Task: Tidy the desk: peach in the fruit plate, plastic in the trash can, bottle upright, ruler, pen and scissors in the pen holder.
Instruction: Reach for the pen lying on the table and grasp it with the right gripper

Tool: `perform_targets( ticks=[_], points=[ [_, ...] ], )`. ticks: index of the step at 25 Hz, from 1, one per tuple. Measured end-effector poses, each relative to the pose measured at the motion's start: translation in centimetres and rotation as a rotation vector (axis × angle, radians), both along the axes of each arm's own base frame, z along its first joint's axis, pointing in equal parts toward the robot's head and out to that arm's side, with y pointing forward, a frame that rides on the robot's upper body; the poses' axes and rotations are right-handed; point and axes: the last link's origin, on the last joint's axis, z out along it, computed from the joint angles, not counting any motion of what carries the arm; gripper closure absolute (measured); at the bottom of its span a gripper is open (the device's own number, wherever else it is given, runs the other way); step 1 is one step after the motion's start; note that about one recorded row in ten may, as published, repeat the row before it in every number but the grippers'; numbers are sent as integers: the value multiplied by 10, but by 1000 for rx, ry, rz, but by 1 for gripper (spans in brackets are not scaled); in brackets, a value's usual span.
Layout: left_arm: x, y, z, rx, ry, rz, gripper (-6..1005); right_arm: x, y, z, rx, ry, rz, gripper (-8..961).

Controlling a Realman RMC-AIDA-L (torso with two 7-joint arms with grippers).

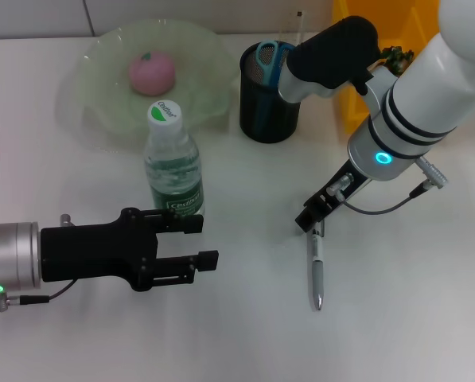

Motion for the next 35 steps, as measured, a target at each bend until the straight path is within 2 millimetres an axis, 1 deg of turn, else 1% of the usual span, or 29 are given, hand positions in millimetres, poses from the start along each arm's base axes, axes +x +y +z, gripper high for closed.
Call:
perform_targets(
  ticks=[6,12,17,22,25,30,35],
  points=[
    [0,0,0,0,1,-2,336,0,0,0,-2,-1,2,311],
    [0,-1,0,-1,2,-2,335,0,-2,-3,-8,-7,11,520],
    [-1,-1,0,-1,2,-1,335,-1,-2,-3,-8,-7,19,718],
    [-2,-3,0,1,1,5,335,-2,-2,-4,-10,-8,27,747],
    [-3,-3,0,2,0,8,335,-2,-3,-4,-11,-8,32,899],
    [-5,-5,1,2,1,13,334,-6,-4,0,-2,10,50,939],
    [-6,-5,2,3,1,14,334,-8,-7,6,-10,9,66,916]
  ],
)
